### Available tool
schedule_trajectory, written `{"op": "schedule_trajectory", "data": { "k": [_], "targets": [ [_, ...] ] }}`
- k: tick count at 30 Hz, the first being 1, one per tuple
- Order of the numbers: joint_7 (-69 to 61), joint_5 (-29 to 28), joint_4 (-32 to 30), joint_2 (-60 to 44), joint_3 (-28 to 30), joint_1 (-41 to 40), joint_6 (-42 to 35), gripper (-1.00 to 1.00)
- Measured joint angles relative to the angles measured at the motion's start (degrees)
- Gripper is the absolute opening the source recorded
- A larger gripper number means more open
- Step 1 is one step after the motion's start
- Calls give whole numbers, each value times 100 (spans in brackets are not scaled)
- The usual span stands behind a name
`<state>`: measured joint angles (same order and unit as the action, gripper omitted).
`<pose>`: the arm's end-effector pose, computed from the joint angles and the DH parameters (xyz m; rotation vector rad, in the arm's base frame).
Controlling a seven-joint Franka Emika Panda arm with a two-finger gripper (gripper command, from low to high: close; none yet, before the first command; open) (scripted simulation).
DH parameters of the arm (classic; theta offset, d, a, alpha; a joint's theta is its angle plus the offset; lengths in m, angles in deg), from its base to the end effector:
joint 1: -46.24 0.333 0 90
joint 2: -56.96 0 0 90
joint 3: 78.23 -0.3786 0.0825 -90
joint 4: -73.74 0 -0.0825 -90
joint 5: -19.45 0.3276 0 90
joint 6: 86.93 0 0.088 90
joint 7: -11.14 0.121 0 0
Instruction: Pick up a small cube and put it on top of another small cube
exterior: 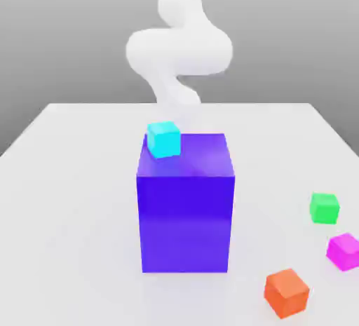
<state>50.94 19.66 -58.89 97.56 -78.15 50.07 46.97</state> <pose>0.2922 0.0190 0.7136 -2.5732 0.8395 -0.9593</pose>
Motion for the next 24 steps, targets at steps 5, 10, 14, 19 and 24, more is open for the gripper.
{"op": "schedule_trajectory", "data": {
  "k": [5, 10, 14, 19, 24],
  "targets": [
    [-1245, 53, -172, -1074, -6, 764, 431, 0],
    [-2473, 130, -340, -2113, -100, 1418, 853, 0],
    [-3438, 171, -474, -2943, -274, 1849, 1188, 0],
    [-4540, 76, -642, -3982, -576, 2430, 1610, 0],
    [-5446, -292, -808, -5031, -809, 2793, 2026, 0]
  ]
}}
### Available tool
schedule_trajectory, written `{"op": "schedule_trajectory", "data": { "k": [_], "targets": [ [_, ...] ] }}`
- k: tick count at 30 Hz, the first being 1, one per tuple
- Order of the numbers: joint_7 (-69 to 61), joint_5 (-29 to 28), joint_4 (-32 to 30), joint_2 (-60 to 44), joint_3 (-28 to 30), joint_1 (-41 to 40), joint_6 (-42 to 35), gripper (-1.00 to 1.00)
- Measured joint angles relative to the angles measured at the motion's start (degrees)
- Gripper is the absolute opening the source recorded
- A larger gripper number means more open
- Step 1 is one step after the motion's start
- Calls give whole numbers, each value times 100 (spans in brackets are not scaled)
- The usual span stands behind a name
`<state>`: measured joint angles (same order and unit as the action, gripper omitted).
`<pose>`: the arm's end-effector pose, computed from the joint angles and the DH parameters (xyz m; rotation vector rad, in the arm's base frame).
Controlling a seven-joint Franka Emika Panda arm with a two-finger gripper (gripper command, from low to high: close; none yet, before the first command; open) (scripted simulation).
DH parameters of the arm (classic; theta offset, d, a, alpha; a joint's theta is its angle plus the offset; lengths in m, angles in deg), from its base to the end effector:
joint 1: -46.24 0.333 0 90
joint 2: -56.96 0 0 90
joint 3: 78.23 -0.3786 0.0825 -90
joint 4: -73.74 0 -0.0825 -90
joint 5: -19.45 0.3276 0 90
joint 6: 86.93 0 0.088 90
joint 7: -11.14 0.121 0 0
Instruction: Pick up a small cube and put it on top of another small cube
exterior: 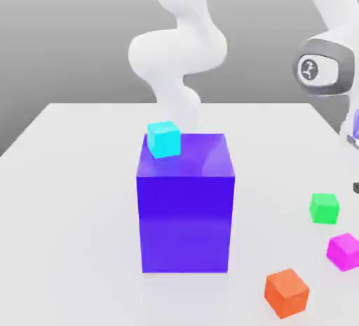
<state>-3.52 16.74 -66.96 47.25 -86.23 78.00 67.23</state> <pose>0.3645 0.3036 0.3339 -2.7497 -1.4825 -0.1025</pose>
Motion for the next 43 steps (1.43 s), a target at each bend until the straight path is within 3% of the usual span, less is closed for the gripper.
{"op": "schedule_trajectory", "data": {
  "k": [6, 7, 14, 19, 30, 34, 39, 40, 43],
  "targets": [
    [-169, -545, 81, -1255, 129, 364, 775, 0],
    [-130, -601, 123, -1460, 197, 422, 937, -100],
    [-115, -621, 132, -1511, 218, 442, 965, -100],
    [-371, -287, -65, -632, -3, 301, 287, -100],
    [-1292, 660, -1228, 950, -860, 766, -75, -100],
    [-1256, 503, -1583, 1251, -925, 942, -35, -100],
    [-708, -273, -1578, 392, -732, 972, 780, -100],
    [-597, -428, -1571, 216, -643, 1034, 938, 100],
    [-597, -428, -1571, 216, -643, 1033, 938, 100]
  ]
}}
